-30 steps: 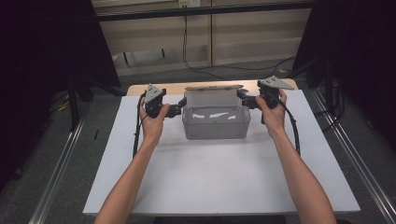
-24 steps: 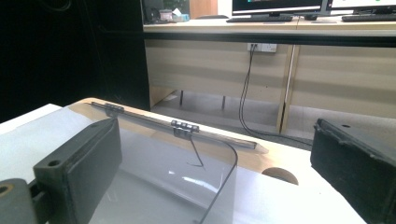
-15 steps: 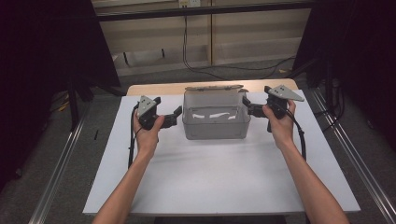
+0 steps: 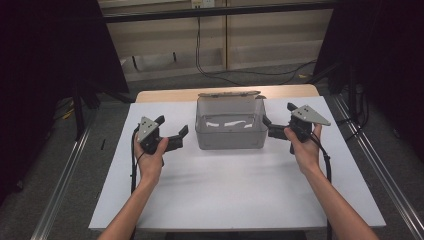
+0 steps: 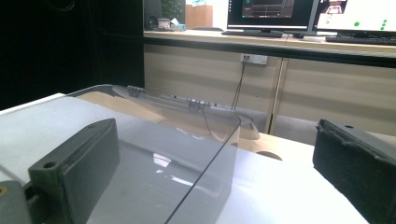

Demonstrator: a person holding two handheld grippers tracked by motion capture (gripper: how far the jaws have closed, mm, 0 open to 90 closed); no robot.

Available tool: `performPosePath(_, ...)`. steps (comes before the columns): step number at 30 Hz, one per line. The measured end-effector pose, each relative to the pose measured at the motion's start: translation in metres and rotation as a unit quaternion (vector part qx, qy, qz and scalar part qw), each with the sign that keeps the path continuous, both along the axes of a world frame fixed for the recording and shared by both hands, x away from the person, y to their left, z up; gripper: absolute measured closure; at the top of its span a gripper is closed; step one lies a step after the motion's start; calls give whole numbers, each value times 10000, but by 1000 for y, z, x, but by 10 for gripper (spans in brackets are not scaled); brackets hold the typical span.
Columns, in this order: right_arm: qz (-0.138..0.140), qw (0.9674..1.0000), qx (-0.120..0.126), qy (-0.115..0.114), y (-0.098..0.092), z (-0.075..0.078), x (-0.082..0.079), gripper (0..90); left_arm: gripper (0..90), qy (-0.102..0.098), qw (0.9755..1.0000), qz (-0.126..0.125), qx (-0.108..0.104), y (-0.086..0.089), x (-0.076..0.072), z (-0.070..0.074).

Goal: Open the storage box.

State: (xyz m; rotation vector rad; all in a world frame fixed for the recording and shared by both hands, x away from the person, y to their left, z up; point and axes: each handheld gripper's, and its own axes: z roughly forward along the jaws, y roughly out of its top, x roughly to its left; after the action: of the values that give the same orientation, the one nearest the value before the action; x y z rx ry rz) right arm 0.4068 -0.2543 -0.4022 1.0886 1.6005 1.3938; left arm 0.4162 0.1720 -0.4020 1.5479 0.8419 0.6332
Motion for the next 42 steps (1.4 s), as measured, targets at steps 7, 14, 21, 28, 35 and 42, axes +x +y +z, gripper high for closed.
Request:
performPosePath(7, -49, 9999, 29, -87, 1, -3, -22, 0, 30, 55, 10000, 16, 21, 11, -24, -11)
performPosePath(14, -131, 9999, -53, -93, -2, -8, -43, 0, 29, 156, 9998, 69, 88, 22, -44, -18)
performPosePath(21, -270, 9994, -79, -176, -9, -16, -69, 0, 25, 238, 9995, 201, 73, 31, -66, -25)
performPosePath(28, -387, 9992, -15, -103, -21, -25, -101, 0, 25, 204, 9989, 413, -93, 44, -90, -31)
performPosePath(35, -638, 9979, -14, 81, -31, -34, -126, 0, 26, 414, 9967, 665, -210, 57, -100, -37)
performPosePath(42, -691, 9976, -71, 44, -32, -35, -140, 0, 26, 385, 9968, 678, -174, 61, -103, -38)
